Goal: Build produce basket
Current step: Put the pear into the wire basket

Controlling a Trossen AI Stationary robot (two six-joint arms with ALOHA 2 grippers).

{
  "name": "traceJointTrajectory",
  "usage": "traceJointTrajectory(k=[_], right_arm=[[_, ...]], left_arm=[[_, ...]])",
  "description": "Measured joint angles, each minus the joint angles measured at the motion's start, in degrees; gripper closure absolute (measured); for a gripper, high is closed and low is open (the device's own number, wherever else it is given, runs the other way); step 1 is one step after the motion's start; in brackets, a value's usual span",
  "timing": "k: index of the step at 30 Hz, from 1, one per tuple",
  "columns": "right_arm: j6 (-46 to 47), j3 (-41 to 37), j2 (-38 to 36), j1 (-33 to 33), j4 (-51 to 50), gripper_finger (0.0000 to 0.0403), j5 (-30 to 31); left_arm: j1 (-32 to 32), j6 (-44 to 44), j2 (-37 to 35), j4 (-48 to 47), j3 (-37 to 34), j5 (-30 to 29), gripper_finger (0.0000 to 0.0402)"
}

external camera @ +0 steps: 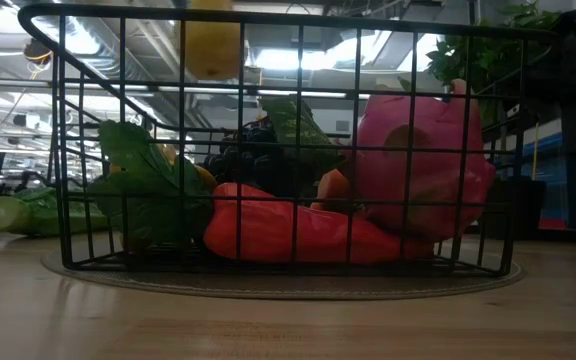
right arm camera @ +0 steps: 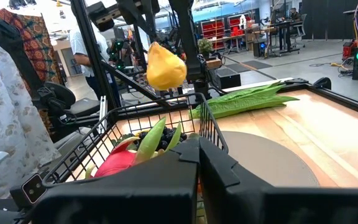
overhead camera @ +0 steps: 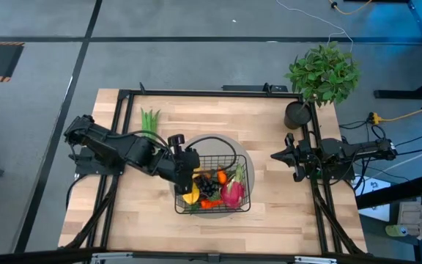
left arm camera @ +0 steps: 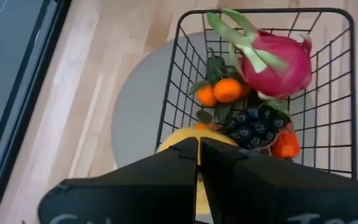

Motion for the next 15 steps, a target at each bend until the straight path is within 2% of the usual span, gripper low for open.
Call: traceJointTrajectory(k=[15], right_arm=[[0.02, 0.0, 0.0, 0.0, 0.0, 0.0398, 0.0]], left_arm=[[-0.06, -0.02, 0.04, 0.01, 0.01, 0.56, 0.0401]])
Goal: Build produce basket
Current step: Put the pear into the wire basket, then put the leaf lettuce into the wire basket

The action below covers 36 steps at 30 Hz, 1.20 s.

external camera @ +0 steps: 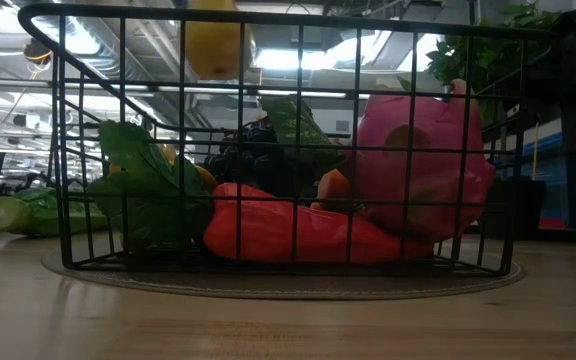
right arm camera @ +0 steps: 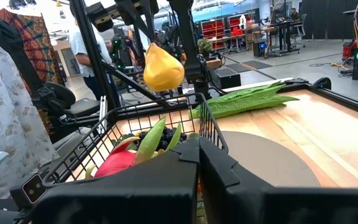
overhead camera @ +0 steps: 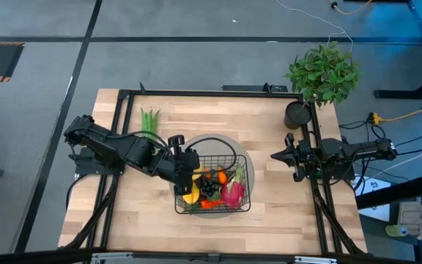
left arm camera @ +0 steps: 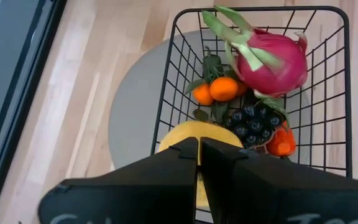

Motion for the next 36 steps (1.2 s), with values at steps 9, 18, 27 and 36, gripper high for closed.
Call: traceJointTrajectory(k=[9, 18, 27, 36], right_arm=[[-0.02, 0.01, -0.01, 0.0, 0.0, 0.0398, 0.0], [0.0, 0.0, 0.0, 0.0, 0.0, 0.0398, 0.0], [0.0, 0.0, 0.0, 0.0, 0.0, 0.0398, 0.0], [-0.01, 0.01, -0.01, 0.0, 0.0, 0.0398, 0.01]], left_arm=[[0.0, -1.54, 0.0, 0.0, -0.02, 0.0, 0.0401], [0.0, -1.53, 0.0, 0.0, -0.02, 0.0, 0.0401], [0.0, -1.51, 0.0, 0.0, -0.02, -0.04, 0.0401], [0.0, -1.5, 0.0, 0.02, -0.02, -1.73, 0.0335]])
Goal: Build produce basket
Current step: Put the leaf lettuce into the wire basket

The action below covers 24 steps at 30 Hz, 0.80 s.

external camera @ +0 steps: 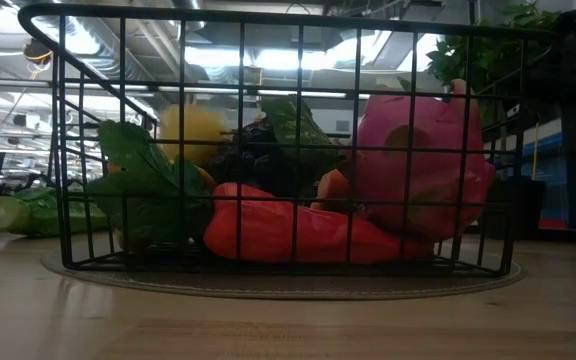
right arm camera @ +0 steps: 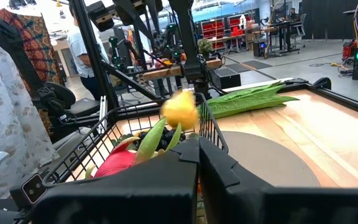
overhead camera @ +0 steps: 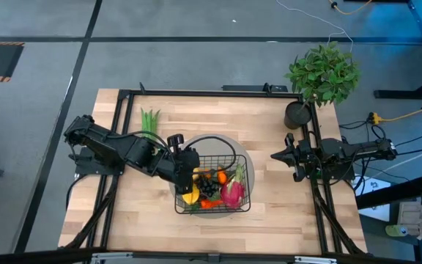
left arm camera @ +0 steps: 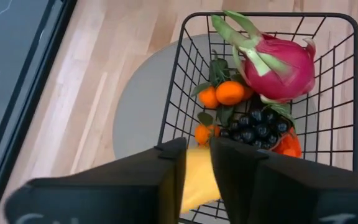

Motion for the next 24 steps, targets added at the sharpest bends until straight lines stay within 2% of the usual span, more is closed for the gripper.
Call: traceJointTrajectory(k=[6, 12, 17, 21, 24], right_arm=[[0.0, -0.01, 0.0, 0.0, 0.0, 0.0398, -0.01], [0.0, -0.01, 0.0, 0.0, 0.01, 0.0398, 0.0], [0.01, -0.01, -0.01, 0.0, 0.0, 0.0398, -0.01], [0.01, 0.0, 0.01, 0.0, 0.0, 0.0398, -0.01], [0.01, -0.01, -0.01, 0.0, 0.0, 0.0398, 0.01]], left_arm=[[0.0, -0.01, 0.02, 0.0, 0.0, -0.02, 0.03], [0.0, 1.03, 0.02, -0.86, 0.0, -0.02, 0.0298], [0.0, 5.54, 0.02, -6.53, 0.0, -0.24, 0.0302], [0.63, -1.99, 0.02, -15.46, 0.01, -0.05, 0.0302], [1.83, -11.1, -0.17, -25.64, -0.03, -0.48, 0.0302]])
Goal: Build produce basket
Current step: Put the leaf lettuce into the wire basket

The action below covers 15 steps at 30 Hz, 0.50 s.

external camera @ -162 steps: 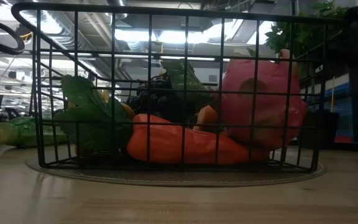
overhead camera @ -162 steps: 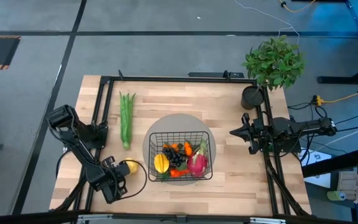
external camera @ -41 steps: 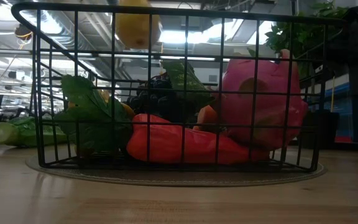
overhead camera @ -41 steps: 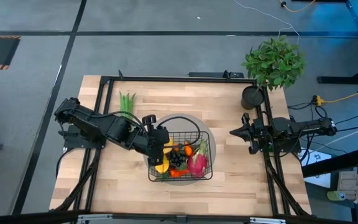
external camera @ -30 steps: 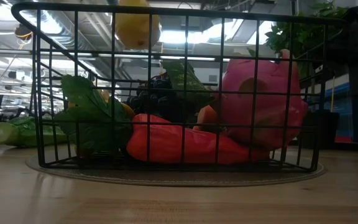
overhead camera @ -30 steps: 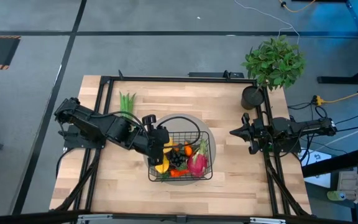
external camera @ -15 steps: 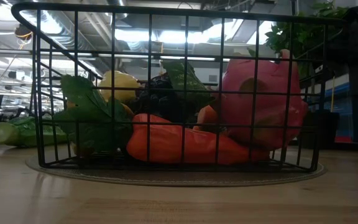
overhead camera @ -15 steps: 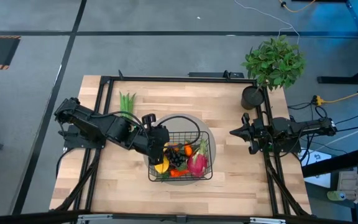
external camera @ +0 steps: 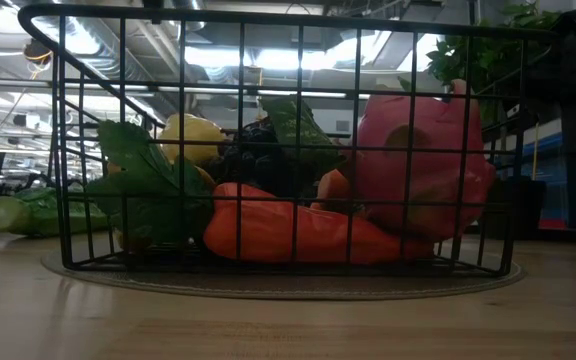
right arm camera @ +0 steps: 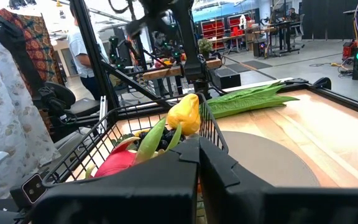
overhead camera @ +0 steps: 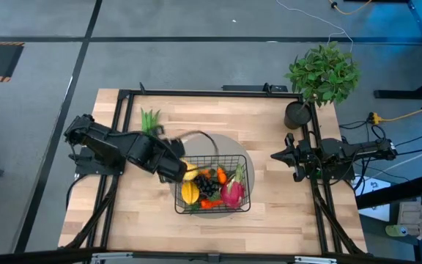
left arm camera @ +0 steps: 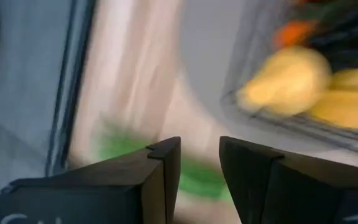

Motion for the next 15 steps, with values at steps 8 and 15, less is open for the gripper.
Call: traceJointTrajectory(k=[8, 15], right_arm=[[-0.02, 0.0, 0.02, 0.0, 0.0, 0.0398, -0.02], [0.0, 0.0, 0.01, 0.0, 0.0, 0.0398, 0.0]], left_arm=[[1.0, -5.59, -11.2, 0.69, -4.89, -3.27, 0.0302], [4.73, -11.28, -21.24, 0.97, -12.83, -11.06, 0.0287]])
